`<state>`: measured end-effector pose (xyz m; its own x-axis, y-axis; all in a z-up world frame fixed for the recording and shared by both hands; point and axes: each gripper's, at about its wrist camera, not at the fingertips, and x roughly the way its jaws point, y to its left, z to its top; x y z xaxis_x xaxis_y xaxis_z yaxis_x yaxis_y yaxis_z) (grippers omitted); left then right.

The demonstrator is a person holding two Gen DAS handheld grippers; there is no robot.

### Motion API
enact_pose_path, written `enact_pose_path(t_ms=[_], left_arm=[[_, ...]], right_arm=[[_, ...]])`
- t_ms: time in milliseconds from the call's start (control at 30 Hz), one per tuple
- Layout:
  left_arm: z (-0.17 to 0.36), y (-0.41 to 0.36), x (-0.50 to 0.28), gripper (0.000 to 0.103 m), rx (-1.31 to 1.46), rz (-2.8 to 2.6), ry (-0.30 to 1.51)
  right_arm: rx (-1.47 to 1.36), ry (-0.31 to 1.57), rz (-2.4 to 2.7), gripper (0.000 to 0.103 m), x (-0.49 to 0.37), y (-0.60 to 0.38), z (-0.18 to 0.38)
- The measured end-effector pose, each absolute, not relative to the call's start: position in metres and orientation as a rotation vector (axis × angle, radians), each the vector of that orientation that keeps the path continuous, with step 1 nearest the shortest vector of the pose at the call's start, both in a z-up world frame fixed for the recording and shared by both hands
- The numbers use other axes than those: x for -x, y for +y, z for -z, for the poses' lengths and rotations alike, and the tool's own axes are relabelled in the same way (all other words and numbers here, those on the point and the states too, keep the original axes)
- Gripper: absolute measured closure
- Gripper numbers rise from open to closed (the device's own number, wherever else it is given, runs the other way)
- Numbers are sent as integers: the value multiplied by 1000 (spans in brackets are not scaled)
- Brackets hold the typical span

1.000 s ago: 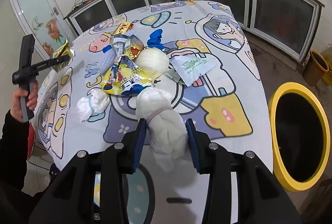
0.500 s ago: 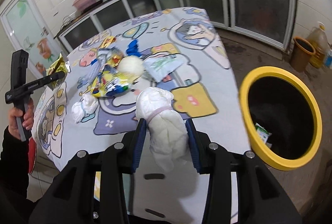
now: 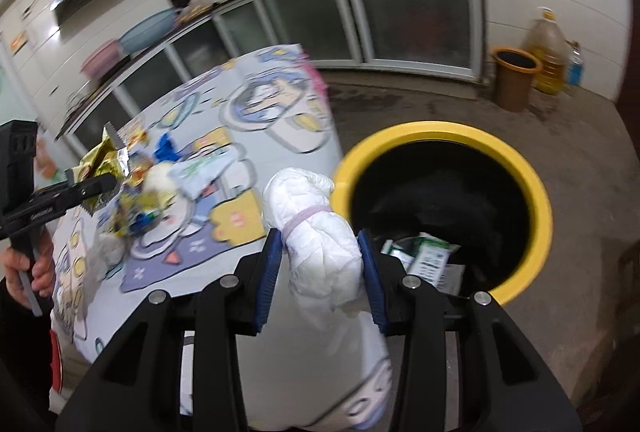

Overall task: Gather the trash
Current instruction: 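Drop the tissue bundle from the right tool and the wrapper from the left tool into the bin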

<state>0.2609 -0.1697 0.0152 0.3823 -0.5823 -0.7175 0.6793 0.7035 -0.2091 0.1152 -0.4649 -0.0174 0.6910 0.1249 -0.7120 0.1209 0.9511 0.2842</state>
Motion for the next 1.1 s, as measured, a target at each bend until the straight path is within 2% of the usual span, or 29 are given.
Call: enact_pose_path(t_ms=[467,833,933,967,1000,1033,1067,1100], left_arm=[[13,-326,-280,87,-197,977,935],[50,-404,-277,87,-226,1016,1008],[55,-414,-278,86,-207,998,1014],[55,-413,-281,81,-191,1003,1021],[55,-413,-284,75,-166,1009,1031],[54,-412,-286,62,-139,1008,1029],[52,-410,-286,42,-129,998,1017],[50,-409,-286,35,-122,988,1003]], right_arm=[[-503,856,216,65,-119,-544,56],[-566,875,276,65,-124,-569,77],[-574,872,289,61,-125,-571,76],[-590,871,289,59,-126,-574,77],[-601,868,289,50,-124,-576,77],[-608,866,295,47,-123,-578,78],[-611,861,303,46,-122,-579,77],[-615,860,308,45,-121,-580,76]])
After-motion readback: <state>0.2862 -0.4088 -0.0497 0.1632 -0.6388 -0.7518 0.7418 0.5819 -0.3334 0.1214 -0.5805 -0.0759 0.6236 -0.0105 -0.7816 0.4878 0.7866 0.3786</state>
